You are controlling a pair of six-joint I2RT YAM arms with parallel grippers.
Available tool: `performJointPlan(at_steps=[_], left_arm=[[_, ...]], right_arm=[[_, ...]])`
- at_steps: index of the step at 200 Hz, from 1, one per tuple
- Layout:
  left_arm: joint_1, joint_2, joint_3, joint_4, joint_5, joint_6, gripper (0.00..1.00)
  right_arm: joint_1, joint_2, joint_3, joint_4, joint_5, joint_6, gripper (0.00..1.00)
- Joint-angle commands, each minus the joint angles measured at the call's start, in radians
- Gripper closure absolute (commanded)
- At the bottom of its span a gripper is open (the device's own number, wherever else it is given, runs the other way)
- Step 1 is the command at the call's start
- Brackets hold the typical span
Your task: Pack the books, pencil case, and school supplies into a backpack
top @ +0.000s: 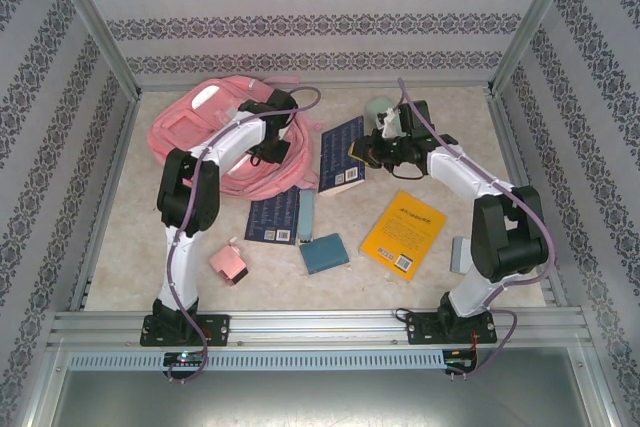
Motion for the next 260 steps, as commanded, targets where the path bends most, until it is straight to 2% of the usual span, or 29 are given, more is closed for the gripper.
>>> performJointPlan(at_steps=[1,29,77,127,187,228,260], left_arm=[[0.002,-0.121,0.049,-0.052,0.023,-0.052,1.0],[0.05,-0.208,0.098,-0.056,0.082,-0.118,1.0],[0.165,-0.282,0.16,-0.042,0.269,-0.208,1.0],[0.233,-0.296,0.174,-0.019,0.398,-0.277,1.0],[0.317,-0.276,0.23,0.042,0.569,-0.4,1.0],[0.362,-0.25,0.287,0.056,0.663,-0.436,1.0],[0.369,-0.237,0.309,0.062,0.7,-0.448,1.0]], right_arm=[[0.006,-0.052,-0.049,0.227,-0.065,0.145,1.0],[0.017,-0.061,-0.119,0.437,-0.027,0.272,1.0],[0.112,-0.034,-0.139,0.619,0.111,0.351,1.0],[0.193,0.092,-0.053,0.744,0.165,0.453,1.0],[0.34,0.322,0.126,0.846,0.414,0.525,1.0],[0.388,0.552,0.339,0.977,0.484,0.651,1.0],[0.425,0.69,0.53,0.948,0.54,0.663,1.0]])
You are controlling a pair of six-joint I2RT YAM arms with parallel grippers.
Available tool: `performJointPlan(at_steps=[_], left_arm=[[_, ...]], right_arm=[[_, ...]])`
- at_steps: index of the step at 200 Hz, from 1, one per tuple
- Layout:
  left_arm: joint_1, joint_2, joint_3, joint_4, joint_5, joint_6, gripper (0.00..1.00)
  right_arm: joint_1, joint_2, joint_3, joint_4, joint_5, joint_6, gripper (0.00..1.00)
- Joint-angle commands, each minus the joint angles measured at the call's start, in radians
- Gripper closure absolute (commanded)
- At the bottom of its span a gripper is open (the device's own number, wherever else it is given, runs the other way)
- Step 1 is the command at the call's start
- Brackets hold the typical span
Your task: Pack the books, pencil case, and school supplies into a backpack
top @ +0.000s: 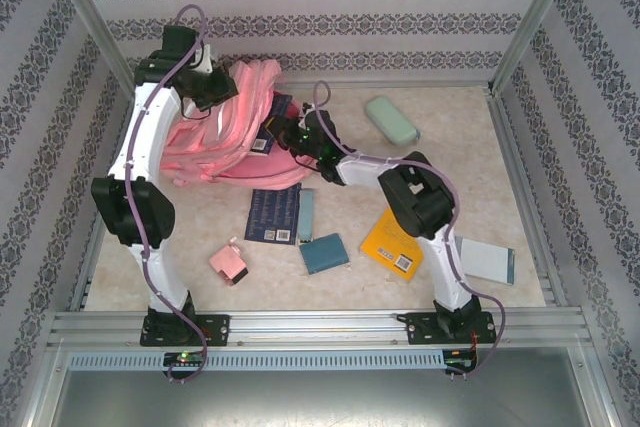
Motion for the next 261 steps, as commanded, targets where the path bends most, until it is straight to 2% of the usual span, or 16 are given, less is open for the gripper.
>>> performJointPlan(at_steps=[1,48,84,115,132,147,160,163,170,200,214,220,230,258,261], left_arm=[[0.012,-0.004,0.065,0.095,0.086,-0.046,1.0],[0.012,0.005,0.07,0.115,0.126,-0.073,1.0],[0.01,0.003,0.074,0.103,0.132,-0.057,1.0],[0.011,0.005,0.068,0.076,0.125,-0.026,1.0],[0.011,0.007,0.061,0.076,0.125,-0.02,1.0],[0.011,0.01,0.052,0.079,0.121,-0.015,1.0],[0.011,0.012,0.047,0.078,0.114,-0.008,1.0],[0.011,0.011,0.046,0.076,0.111,-0.005,1.0],[0.01,0.013,0.044,0.071,0.105,0.002,1.0],[0.011,0.014,0.028,0.058,0.072,0.032,1.0],[0.011,0.014,0.015,0.055,0.052,0.045,1.0],[0.012,0.014,0.01,0.055,0.043,0.051,1.0],[0.013,0.016,-0.001,0.053,0.026,0.063,1.0],[0.014,0.019,-0.034,0.054,-0.014,0.085,1.0],[0.014,0.018,-0.038,0.056,-0.017,0.085,1.0]], right_arm=[[0.025,0.071,0.152,0.086,0.08,0.044,1.0],[0.063,0.291,0.451,-0.064,0.113,0.104,1.0],[0.084,0.437,0.703,-0.28,0.025,0.095,1.0],[0.084,0.471,0.749,-0.408,-0.028,0.052,1.0],[0.076,0.455,0.751,-0.472,-0.051,-0.007,0.8],[0.068,0.423,0.733,-0.496,-0.06,-0.055,0.71],[0.06,0.385,0.708,-0.519,-0.059,-0.099,0.59],[0.057,0.376,0.701,-0.525,-0.058,-0.109,0.5],[0.051,0.351,0.679,-0.533,-0.056,-0.126,0.42],[0.022,0.24,0.559,-0.533,-0.07,-0.166,0.38],[0.008,0.187,0.496,-0.523,-0.08,-0.17,0.19],[0.002,0.165,0.468,-0.522,-0.083,-0.173,0.13],[-0.009,0.124,0.42,-0.521,-0.084,-0.175,0.1],[-0.036,-0.001,0.254,-0.514,-0.062,-0.215,0.08],[-0.039,-0.018,0.236,-0.514,-0.06,-0.223,0.06]])
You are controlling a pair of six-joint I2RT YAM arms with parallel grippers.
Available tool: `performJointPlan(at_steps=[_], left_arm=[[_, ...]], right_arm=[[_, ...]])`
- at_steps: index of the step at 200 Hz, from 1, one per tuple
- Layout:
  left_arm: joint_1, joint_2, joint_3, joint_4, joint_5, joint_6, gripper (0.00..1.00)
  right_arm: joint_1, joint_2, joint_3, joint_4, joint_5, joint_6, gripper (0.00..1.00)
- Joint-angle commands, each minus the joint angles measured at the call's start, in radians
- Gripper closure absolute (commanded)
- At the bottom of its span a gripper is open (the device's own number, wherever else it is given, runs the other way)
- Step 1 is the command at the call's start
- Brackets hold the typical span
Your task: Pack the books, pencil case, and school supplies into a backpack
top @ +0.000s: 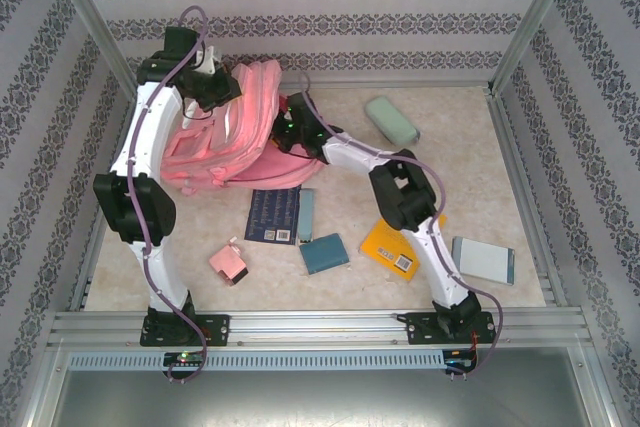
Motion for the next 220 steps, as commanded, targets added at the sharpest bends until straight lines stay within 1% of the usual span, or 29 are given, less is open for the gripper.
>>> performJointPlan(at_steps=[1,30,59,70,89,102,121,141,157,167,183,194,220], left_arm=[[0.01,-0.005,-0.025,0.049,-0.07,0.052,1.0],[0.011,0.0,-0.069,0.081,-0.115,0.053,1.0],[0.011,0.021,-0.081,0.1,-0.197,0.046,1.0],[0.011,0.036,-0.078,0.107,-0.195,0.041,1.0],[0.01,0.055,-0.08,0.119,-0.155,0.028,1.0],[0.006,0.057,-0.093,0.129,-0.136,0.02,0.91],[-0.001,0.05,-0.118,0.139,-0.124,0.016,0.84],[-0.011,0.039,-0.147,0.143,-0.117,0.01,0.7],[-0.021,0.02,-0.174,0.154,-0.11,0.005,0.65],[-0.028,0.007,-0.192,0.159,-0.105,0.001,0.6],[-0.042,-0.019,-0.222,0.175,-0.093,-0.007,0.56],[-0.052,-0.039,-0.246,0.185,-0.084,-0.015,0.55],[-0.078,-0.083,-0.313,0.222,-0.051,-0.037,0.53]], right_arm=[[-0.019,-0.131,-0.11,0.005,0.016,-0.066,0.05],[-0.049,-0.276,-0.28,-0.011,0.025,-0.132,0.03],[-0.079,-0.419,-0.419,-0.115,0.028,-0.223,0.02],[-0.091,-0.473,-0.473,-0.165,0.04,-0.255,0.02],[-0.117,-0.571,-0.574,-0.247,0.074,-0.294,0.02],[-0.136,-0.637,-0.635,-0.314,0.098,-0.32,0.02],[-0.163,-0.739,-0.739,-0.384,0.144,-0.352,0.02],[-0.202,-0.83,-0.848,-0.442,0.155,-0.36,0.02],[-0.228,-0.883,-0.915,-0.5,0.163,-0.382,0.02],[-0.233,-0.915,-0.952,-0.54,0.195,-0.401,0.02],[-0.236,-0.964,-1.008,-0.592,0.248,-0.422,0.02],[-0.241,-0.996,-1.049,-0.614,0.28,-0.422,0.02],[-0.253,-1.044,-1.146,-0.61,0.308,-0.39,0.02]])
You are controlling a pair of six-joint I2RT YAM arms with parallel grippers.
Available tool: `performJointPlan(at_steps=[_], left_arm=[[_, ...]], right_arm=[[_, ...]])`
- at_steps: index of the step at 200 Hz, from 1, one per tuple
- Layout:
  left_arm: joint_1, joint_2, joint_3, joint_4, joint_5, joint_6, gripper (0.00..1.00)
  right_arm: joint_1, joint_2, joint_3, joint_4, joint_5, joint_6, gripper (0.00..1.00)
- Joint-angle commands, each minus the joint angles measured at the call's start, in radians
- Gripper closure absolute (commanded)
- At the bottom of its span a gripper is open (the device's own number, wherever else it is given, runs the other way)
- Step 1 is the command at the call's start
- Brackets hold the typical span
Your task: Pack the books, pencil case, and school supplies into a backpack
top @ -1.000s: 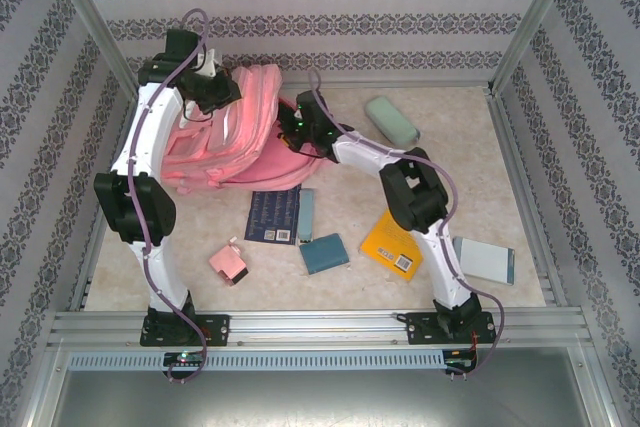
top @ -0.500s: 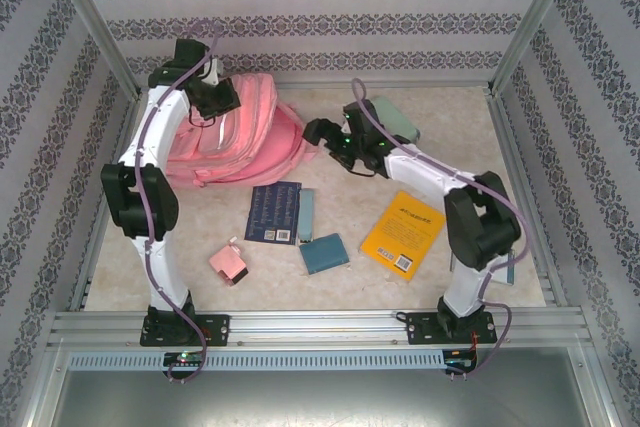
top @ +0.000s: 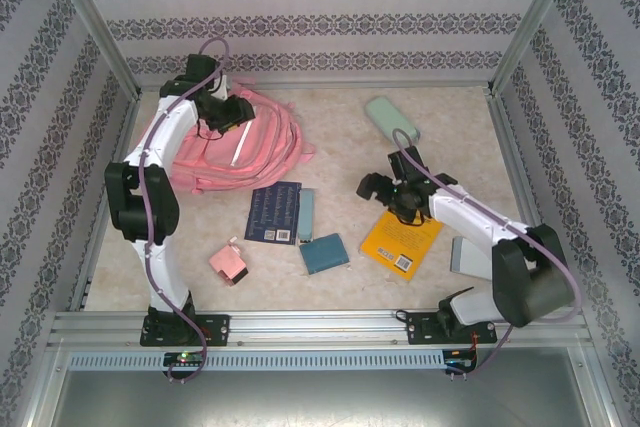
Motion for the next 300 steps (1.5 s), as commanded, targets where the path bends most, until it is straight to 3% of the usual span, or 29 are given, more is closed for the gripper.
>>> performJointPlan(at_steps=[1,65,95,154,222,260,300], left_arm=[[-0.033,-0.085,-0.047,0.067,0.042,-0.031,0.53],[-0.151,-0.142,-0.146,0.095,0.044,-0.047,0.49],[-0.188,-0.166,-0.201,0.115,0.037,-0.06,0.5],[-0.285,-0.156,-0.28,0.161,0.039,-0.095,0.5],[-0.418,-0.041,-0.261,0.241,0.059,-0.134,0.53],[-0.478,0.074,-0.19,0.238,0.059,-0.114,0.57],[-0.519,0.198,-0.084,0.205,0.054,-0.078,0.58]], right_arm=[[-0.015,-0.044,-0.069,-0.052,0.073,-0.003,0.02],[-0.028,0.137,-0.079,0.103,-0.038,0.01,0.02],[-0.028,0.23,0.004,0.173,-0.086,0.007,0.02],[-0.034,0.411,0.256,0.138,-0.138,-0.044,0.02],[-0.088,0.194,0.16,0.028,-0.035,-0.112,0.02],[-0.166,0.067,-0.015,0.083,-0.091,-0.096,0.02],[-0.182,0.078,-0.077,0.144,-0.152,-0.093,0.22]])
